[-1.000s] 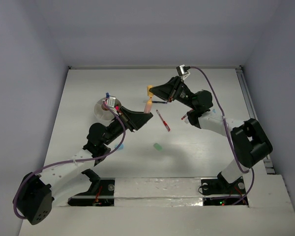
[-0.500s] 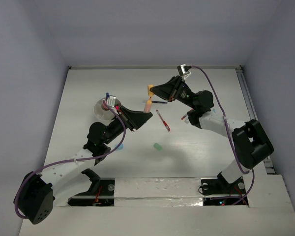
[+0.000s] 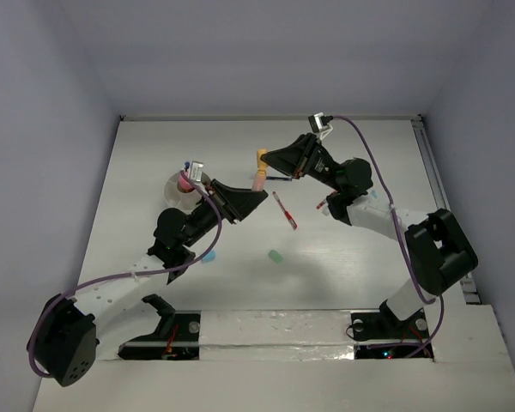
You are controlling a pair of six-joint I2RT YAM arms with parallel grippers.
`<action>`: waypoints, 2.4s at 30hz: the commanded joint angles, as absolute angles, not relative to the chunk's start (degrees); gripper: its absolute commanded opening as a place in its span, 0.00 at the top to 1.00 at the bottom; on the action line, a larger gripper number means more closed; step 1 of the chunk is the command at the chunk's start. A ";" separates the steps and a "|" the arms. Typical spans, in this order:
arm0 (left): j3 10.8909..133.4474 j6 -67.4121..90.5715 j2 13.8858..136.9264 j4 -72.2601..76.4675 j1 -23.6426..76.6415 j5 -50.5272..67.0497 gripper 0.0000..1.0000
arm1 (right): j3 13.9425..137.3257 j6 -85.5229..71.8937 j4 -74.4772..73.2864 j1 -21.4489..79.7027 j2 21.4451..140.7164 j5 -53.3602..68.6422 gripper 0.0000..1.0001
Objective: Sort the stationery into containers
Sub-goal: Close the pen cap on the pen.
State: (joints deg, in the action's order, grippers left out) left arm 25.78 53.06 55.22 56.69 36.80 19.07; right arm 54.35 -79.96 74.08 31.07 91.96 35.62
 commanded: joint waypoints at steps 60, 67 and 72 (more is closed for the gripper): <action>37.79 55.64 48.61 60.92 31.11 24.00 1.00 | 52.56 -61.81 62.53 37.35 83.16 56.08 1.00; 40.25 55.20 48.95 58.62 29.88 24.26 1.00 | 53.53 -41.06 29.99 40.25 75.33 49.22 1.00; 41.04 56.60 50.97 60.29 29.88 25.22 1.00 | 52.03 -37.10 24.53 42.28 74.79 45.79 1.00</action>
State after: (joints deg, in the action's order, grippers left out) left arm 33.80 54.92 50.87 48.36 31.33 34.02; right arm 55.44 -46.68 42.48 37.12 72.73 34.96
